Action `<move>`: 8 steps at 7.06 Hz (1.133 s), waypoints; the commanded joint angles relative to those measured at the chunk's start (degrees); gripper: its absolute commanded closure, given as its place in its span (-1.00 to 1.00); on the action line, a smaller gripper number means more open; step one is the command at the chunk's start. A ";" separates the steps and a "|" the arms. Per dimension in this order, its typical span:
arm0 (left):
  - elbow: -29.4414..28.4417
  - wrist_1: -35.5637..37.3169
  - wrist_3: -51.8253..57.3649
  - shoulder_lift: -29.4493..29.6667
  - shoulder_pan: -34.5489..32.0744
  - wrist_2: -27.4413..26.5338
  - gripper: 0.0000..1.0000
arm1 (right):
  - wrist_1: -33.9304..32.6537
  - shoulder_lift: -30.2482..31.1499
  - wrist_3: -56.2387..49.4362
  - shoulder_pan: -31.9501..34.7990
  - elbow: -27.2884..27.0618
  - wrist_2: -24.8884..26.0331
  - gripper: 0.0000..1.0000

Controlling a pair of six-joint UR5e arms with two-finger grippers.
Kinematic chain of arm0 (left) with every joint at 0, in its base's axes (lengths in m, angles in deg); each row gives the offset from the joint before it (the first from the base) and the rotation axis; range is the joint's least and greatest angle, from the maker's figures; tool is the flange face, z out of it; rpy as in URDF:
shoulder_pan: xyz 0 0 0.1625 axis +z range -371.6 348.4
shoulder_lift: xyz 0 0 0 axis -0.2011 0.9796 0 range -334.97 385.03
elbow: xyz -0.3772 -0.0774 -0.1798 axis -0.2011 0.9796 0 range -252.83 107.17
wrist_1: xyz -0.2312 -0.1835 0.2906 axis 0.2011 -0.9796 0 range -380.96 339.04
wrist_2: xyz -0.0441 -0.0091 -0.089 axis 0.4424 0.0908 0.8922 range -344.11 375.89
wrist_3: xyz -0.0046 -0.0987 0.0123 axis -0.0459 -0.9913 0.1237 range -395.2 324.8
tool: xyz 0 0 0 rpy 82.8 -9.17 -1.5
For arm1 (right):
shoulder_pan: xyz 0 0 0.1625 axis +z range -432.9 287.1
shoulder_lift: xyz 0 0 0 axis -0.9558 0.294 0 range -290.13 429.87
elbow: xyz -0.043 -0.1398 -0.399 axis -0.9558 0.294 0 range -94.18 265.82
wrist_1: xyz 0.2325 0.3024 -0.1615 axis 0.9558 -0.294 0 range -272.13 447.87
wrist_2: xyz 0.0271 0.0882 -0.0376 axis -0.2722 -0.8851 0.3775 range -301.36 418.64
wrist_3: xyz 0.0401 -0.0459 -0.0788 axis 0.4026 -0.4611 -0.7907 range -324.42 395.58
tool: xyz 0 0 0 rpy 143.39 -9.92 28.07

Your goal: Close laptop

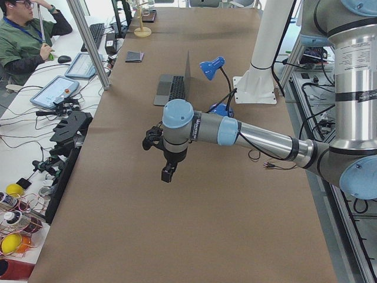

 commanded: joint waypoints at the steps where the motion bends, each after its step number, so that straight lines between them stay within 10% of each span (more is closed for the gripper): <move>1: 0.02 -0.18 0.09 -0.16 0.00 0.00 -0.96 | 0.02 -0.02 0.00 0.00 0.07 -0.06 -1.00; 8: -0.51 -5.78 -0.53 1.42 0.09 0.00 -0.96 | 8.78 -0.02 0.35 0.00 0.16 0.30 -1.00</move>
